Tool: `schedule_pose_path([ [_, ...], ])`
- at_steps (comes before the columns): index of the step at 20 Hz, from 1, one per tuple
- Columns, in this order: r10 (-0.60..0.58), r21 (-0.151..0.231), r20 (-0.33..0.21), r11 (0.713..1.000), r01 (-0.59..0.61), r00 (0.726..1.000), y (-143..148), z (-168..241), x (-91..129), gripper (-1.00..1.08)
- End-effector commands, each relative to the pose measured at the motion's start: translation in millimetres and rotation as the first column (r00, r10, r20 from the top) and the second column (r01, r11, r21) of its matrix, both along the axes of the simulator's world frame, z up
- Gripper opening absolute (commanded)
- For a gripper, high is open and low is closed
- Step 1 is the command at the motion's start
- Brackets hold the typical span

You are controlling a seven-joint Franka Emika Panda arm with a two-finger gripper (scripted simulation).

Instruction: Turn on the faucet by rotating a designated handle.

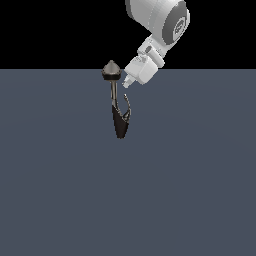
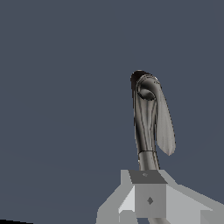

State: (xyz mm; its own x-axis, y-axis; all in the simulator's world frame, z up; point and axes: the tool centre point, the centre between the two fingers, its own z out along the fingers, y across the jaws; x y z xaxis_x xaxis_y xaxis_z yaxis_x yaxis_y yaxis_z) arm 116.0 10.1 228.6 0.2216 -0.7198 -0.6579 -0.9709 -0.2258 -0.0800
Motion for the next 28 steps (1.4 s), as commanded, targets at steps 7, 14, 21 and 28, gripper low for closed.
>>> schedule_pose_path([
  [7, -0.106, 0.039, -0.073, 0.993, 0.109, 0.992, -4, -42, 17, -1.0],
  [14, -0.127, 0.046, -0.088, 0.99, 0.132, 0.988, -5, -51, 20, -1.0],
  [21, -0.127, 0.045, -0.089, 0.99, 0.131, 0.988, -4, -49, 12, -1.0],
  [28, -0.127, 0.045, -0.089, 0.99, 0.131, 0.988, -2, -45, -3, -1.0],
])
